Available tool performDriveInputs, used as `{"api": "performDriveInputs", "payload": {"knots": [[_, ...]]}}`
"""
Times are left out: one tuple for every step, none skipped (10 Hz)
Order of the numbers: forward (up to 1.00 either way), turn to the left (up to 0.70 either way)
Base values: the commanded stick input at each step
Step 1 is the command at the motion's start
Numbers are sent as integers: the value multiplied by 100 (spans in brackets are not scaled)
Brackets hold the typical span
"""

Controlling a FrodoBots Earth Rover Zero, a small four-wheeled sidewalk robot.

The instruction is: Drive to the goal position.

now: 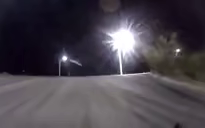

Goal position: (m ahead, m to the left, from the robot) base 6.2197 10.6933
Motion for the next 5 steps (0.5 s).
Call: {"api": "performDriveInputs", "payload": {"knots": [[85, 0], [85, 0], [85, 0], [85, 0], [85, 0]]}}
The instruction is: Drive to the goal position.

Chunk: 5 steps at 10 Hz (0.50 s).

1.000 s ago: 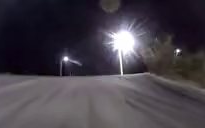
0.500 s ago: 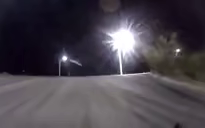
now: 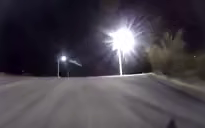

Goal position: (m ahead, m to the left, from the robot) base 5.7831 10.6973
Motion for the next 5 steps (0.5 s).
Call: {"api": "performDriveInputs", "payload": {"knots": [[85, 0], [85, 0], [85, 0], [85, 0], [85, 0]]}}
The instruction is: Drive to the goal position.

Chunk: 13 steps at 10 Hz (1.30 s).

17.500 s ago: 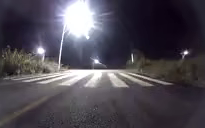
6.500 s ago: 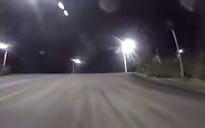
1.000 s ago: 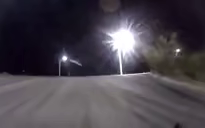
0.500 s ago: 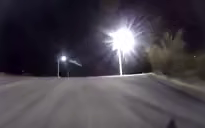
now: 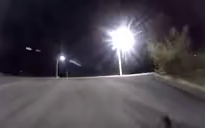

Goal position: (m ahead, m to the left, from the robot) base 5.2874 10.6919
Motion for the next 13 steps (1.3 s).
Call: {"api": "performDriveInputs", "payload": {"knots": [[85, 0], [85, 0], [85, 0], [85, 0], [85, 0], [85, 0], [85, 0], [85, 0], [85, 0], [85, 0], [85, 0], [85, 0], [85, 0]]}}
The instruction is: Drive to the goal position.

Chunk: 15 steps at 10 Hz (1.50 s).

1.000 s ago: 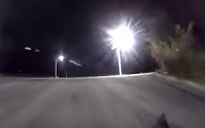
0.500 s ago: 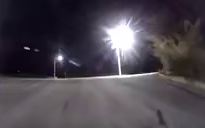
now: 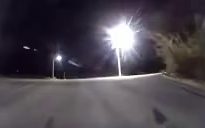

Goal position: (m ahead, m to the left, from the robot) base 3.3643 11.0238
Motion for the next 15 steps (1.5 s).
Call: {"api": "performDriveInputs", "payload": {"knots": [[85, 0], [85, 0], [85, 0], [85, 0], [85, 0], [85, 0], [85, 0], [85, 0], [85, 0], [85, 0], [85, 0], [85, 0], [85, 0], [85, 0], [85, 0]]}}
